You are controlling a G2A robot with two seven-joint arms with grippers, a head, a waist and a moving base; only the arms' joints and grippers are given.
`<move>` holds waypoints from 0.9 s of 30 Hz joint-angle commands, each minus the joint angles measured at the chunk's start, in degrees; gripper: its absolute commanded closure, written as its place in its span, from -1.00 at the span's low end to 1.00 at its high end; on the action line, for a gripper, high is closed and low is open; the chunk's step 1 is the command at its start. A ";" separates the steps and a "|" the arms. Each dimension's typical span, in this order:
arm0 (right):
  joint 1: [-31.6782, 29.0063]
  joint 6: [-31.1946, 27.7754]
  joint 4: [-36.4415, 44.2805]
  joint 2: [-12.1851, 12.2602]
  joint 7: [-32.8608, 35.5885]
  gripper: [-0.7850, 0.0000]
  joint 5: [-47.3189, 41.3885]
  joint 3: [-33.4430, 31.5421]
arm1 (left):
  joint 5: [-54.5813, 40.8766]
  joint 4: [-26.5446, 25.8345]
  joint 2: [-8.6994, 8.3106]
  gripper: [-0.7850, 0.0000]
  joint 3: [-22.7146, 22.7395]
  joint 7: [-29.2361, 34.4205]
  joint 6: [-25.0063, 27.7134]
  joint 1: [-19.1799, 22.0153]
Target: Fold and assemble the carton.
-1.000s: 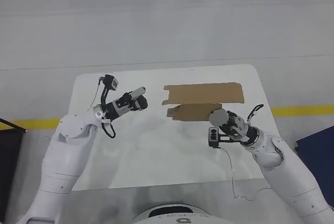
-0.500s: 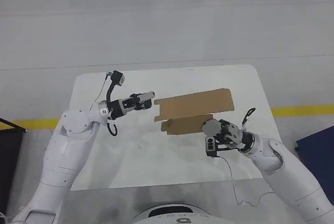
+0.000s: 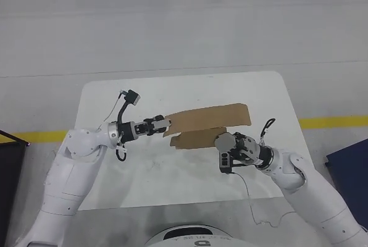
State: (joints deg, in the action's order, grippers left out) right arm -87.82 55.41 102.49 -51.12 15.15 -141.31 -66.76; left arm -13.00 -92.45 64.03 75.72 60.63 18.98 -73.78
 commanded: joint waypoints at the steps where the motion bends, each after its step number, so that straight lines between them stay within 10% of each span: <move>1: -0.23 0.17 0.42 -0.10 0.17 1.00 0.64 -0.21 | 0.09 0.02 -0.06 -1.00 0.02 -0.48 0.01 -0.03; 27: -1.79 1.76 0.89 -1.55 1.38 1.00 5.15 -1.94 | 5.12 -1.77 0.22 -1.00 -8.68 -2.61 -0.42 1.95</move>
State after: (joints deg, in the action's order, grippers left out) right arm -89.58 57.08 103.47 -52.63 16.54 -136.31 -68.67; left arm -7.85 -94.17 64.26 67.05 58.06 18.61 -71.91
